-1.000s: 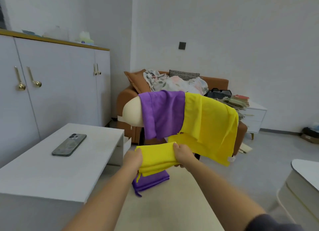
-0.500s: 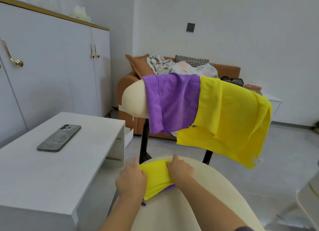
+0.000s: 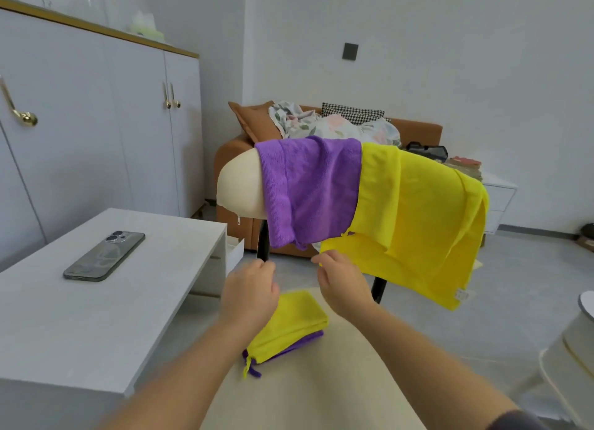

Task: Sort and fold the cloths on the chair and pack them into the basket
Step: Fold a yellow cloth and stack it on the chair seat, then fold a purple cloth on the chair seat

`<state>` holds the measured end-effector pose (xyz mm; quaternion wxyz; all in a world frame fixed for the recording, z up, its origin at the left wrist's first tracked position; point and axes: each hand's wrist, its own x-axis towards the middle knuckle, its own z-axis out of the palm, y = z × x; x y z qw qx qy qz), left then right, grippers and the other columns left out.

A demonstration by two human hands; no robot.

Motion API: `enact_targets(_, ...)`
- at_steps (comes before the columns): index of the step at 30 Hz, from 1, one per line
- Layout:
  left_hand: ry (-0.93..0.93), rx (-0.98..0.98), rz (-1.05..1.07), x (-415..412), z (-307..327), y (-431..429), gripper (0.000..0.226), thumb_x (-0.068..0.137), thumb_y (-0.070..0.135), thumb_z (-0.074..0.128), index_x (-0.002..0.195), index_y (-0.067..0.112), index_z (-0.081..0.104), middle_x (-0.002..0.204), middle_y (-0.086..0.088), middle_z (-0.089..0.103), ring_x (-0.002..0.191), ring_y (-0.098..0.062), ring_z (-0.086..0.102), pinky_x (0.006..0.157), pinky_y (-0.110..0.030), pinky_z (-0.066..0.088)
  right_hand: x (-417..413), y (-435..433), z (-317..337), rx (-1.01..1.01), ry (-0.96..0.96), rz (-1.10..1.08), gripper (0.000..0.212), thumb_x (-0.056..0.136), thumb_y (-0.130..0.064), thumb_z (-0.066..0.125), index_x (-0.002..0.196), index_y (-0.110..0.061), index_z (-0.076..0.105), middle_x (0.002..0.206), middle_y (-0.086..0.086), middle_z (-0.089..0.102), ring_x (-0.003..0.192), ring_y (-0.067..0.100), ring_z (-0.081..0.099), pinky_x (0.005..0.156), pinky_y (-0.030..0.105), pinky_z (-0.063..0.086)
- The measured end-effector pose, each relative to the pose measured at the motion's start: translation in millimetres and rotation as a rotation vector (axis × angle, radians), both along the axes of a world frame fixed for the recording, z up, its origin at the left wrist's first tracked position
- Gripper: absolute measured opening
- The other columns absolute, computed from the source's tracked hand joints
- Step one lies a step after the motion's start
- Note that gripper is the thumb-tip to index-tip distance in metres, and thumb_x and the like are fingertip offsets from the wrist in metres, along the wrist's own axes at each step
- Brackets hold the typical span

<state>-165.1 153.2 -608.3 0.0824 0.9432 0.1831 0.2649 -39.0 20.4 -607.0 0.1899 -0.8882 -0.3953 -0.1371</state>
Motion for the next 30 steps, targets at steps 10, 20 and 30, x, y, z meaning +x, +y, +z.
enact_targets(10,-0.096,-0.75,0.207,82.0,111.6,17.0,0.044,0.089,0.032,0.057,0.119,0.0,0.055,0.117,-0.018,0.061,0.104,-0.037,0.058,0.085,-0.039,0.046,39.4,-0.3,92.6,0.332,0.372,-0.19,0.046,0.089,-0.012,0.054,0.134,-0.009,0.045,0.136,0.008,0.051,0.123,0.024,0.048,0.099,0.03,0.038)
enact_targets(20,-0.457,-1.023,-0.16,73.1,176.0,-21.0,0.023,0.091,0.006,0.048,0.111,0.006,0.06,0.107,-0.016,0.06,0.093,-0.028,0.052,0.079,-0.032,0.04,13.1,-9.8,136.4,0.656,0.437,0.124,0.026,0.094,-0.022,0.054,0.118,-0.014,0.061,0.102,-0.006,0.064,0.093,0.007,0.059,0.074,0.015,0.046)
enact_targets(30,-0.286,-0.713,-0.352,-1.1,262.4,-72.2,0.032,0.097,0.026,0.047,0.07,0.017,0.06,0.076,-0.009,0.065,0.061,-0.018,0.061,0.069,-0.03,0.05,-52.8,-65.1,248.6,0.649,0.291,0.197,0.013,0.091,-0.009,0.054,0.098,-0.018,0.061,0.086,0.008,0.07,0.076,0.02,0.063,0.072,0.032,0.05)
